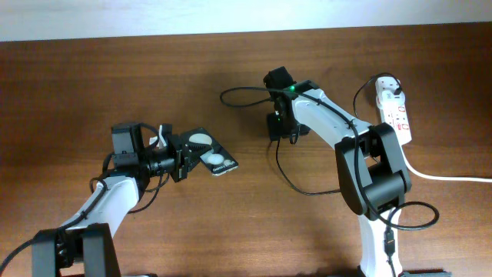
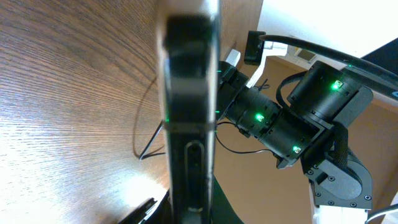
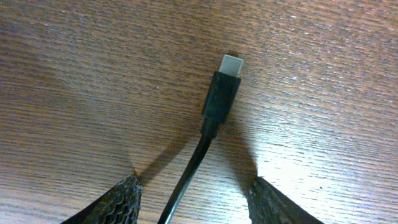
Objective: Plug charger to phone and switch on socket
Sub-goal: 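Grasp the black USB-C cable end with the right gripper, then carry the cable connector to the phone's bottom port held by the left gripper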
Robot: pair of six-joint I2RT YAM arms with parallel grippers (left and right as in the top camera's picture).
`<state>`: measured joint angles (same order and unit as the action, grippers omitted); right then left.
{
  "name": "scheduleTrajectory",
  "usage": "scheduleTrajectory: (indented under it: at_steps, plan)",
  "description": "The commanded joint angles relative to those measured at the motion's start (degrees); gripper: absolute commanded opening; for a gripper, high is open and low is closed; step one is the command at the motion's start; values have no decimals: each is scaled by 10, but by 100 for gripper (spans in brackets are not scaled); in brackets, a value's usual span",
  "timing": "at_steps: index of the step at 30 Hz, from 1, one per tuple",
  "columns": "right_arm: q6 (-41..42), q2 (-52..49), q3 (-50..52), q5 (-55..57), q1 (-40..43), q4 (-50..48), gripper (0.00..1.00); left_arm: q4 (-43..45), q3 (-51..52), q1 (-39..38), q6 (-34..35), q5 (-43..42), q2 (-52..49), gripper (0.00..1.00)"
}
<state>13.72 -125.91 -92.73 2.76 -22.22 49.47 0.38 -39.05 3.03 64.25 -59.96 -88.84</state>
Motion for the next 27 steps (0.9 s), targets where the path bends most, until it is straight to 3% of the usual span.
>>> scheduleTrajectory:
  at_steps: [1, 8, 12, 16, 21, 23, 27]
  plan:
    - [2, -22, 16, 42, -3, -14, 56, 3, -3, 1, -9, -13, -1, 0]
    - [46, -22, 17, 76, -3, -26, 38, 3, -3, 1, -9, -14, -1, 0]
    - [48, -22, 16, 58, -3, -23, 4, 3, -3, 1, -9, -14, -1, 0]
    - [48, 10, 16, -39, -2, -7, 4, 3, -3, 1, -9, -14, -1, 0]
    - [48, 137, 16, -59, -2, 58, 4, 7, -3, 1, -11, -10, -1, 1]
    - [48, 220, 17, -90, -2, 103, 4, 63, -3, 1, -42, -20, -1, 0]
    - [48, 316, 19, -130, -3, 161, 4, 172, -3, 1, -11, -34, -1, 0]
